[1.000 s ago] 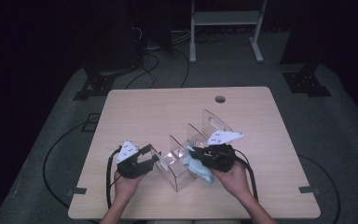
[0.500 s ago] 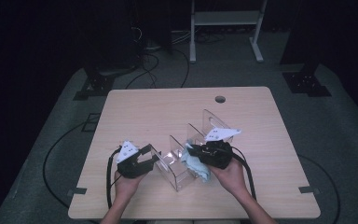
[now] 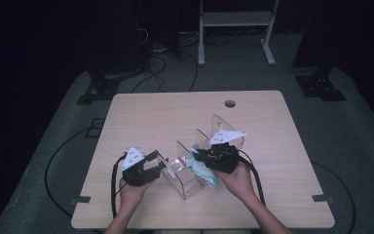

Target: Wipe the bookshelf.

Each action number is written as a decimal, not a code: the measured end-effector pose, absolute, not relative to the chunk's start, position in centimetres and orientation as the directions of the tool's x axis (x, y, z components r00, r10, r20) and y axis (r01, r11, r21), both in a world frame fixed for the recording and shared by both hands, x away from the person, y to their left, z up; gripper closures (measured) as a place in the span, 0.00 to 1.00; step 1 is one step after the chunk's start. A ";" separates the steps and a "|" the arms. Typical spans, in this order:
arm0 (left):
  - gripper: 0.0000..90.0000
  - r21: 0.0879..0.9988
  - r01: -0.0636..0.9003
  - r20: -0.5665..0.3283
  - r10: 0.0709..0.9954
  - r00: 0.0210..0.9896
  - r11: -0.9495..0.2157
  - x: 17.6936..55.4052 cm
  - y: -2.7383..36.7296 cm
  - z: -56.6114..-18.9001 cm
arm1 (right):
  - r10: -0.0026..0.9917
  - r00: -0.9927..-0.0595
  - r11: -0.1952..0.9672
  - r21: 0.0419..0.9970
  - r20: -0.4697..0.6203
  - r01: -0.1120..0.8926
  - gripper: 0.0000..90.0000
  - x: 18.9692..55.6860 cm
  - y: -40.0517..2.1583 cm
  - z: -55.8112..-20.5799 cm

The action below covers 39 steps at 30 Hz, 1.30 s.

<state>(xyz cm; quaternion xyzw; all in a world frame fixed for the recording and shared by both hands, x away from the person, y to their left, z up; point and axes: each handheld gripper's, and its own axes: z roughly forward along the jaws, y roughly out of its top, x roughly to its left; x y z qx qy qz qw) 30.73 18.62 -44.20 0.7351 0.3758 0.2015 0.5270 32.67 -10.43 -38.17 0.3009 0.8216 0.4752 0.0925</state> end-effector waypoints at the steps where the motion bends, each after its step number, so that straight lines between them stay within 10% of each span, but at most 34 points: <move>1: 0.52 0.926 0.340 -0.100 0.766 0.635 -0.161 30.7 18.6 -44.2 | 0.584 -0.800 0.368 0.835 0.135 0.409 0.89 33.0 -10.1 -38.1; 20: 0.52 0.924 0.345 -0.098 0.770 0.631 -0.166 30.9 18.6 -44.1 | 0.618 -0.784 0.481 0.762 0.057 0.435 0.89 39.2 -3.8 -37.0; 39: 0.52 0.924 0.344 -0.094 0.773 0.628 -0.166 30.9 18.5 -44.1 | 0.615 -0.786 0.482 0.762 0.057 0.432 0.89 37.3 -5.2 -36.8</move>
